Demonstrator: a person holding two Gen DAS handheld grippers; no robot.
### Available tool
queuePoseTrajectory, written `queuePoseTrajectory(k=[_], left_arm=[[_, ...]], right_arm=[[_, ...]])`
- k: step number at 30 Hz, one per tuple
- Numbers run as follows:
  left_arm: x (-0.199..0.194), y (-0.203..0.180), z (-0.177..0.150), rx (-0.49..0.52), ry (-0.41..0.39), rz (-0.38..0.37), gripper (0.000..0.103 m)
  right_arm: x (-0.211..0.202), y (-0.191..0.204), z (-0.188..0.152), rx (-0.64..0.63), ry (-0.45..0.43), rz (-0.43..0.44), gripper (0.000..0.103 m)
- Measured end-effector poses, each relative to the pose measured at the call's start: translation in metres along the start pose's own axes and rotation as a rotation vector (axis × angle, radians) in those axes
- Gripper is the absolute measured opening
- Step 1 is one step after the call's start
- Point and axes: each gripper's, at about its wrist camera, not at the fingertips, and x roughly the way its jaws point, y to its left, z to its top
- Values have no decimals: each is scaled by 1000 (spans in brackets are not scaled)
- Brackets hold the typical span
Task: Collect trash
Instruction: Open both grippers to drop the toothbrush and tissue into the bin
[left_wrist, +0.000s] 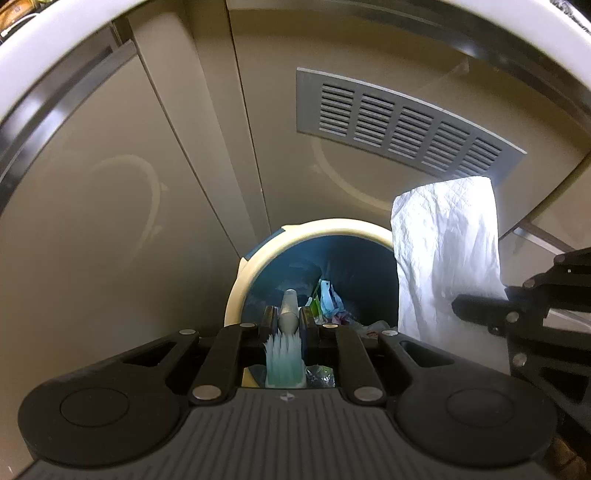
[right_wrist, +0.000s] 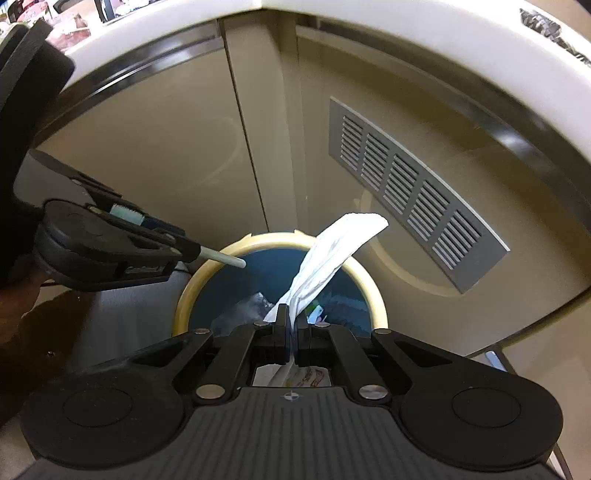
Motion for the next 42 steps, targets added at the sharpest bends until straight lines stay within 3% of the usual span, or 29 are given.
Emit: queuePoseTrajectory(k=[17,42], left_arm=[[62,-3,-1,-8,140,8,12],[143,-4,-14,31,307,60,12]], right_arm=[[52,-2,4,7,120,43,3],[134,-4,-3,32,279,12,3]])
